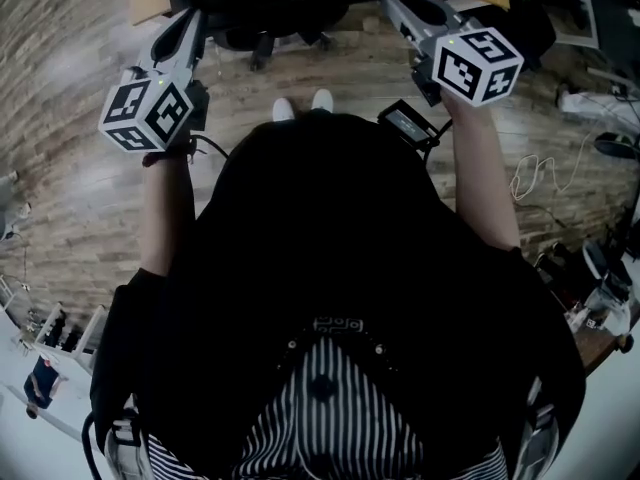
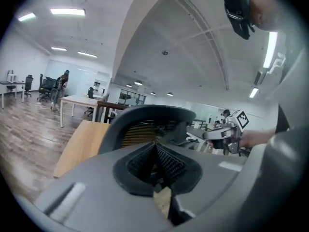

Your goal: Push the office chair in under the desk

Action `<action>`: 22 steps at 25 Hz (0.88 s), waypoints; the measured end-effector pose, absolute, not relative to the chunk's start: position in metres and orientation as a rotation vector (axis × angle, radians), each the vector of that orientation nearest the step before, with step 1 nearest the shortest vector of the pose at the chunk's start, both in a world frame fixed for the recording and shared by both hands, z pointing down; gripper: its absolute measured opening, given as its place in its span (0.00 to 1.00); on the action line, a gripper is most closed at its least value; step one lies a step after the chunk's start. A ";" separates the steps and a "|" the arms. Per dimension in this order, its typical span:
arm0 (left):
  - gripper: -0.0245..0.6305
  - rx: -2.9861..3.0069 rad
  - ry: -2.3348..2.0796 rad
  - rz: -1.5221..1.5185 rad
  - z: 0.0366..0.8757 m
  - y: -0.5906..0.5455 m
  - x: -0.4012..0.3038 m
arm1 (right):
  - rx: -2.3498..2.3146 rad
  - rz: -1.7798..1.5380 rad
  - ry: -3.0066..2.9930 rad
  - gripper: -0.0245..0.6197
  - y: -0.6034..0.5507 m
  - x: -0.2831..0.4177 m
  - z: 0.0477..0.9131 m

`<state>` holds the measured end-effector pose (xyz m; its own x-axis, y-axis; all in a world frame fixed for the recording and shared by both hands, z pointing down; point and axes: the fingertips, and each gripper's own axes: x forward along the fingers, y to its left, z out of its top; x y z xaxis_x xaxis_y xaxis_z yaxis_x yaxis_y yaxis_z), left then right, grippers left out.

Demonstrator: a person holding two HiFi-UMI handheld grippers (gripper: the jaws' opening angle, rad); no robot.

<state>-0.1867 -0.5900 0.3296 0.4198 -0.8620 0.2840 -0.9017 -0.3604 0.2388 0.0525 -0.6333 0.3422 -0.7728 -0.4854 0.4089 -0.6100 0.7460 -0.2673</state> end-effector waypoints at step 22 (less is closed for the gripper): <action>0.04 2.533 -1.164 0.202 0.336 -0.574 -0.077 | 0.786 0.553 -2.661 0.04 -0.595 0.030 0.352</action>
<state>-0.0773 -0.5740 0.3362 0.6536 -0.7076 0.2687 -0.7567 -0.6044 0.2492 0.0303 -0.5947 0.3519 -0.8008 -0.4499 0.3954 -0.5703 0.7746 -0.2736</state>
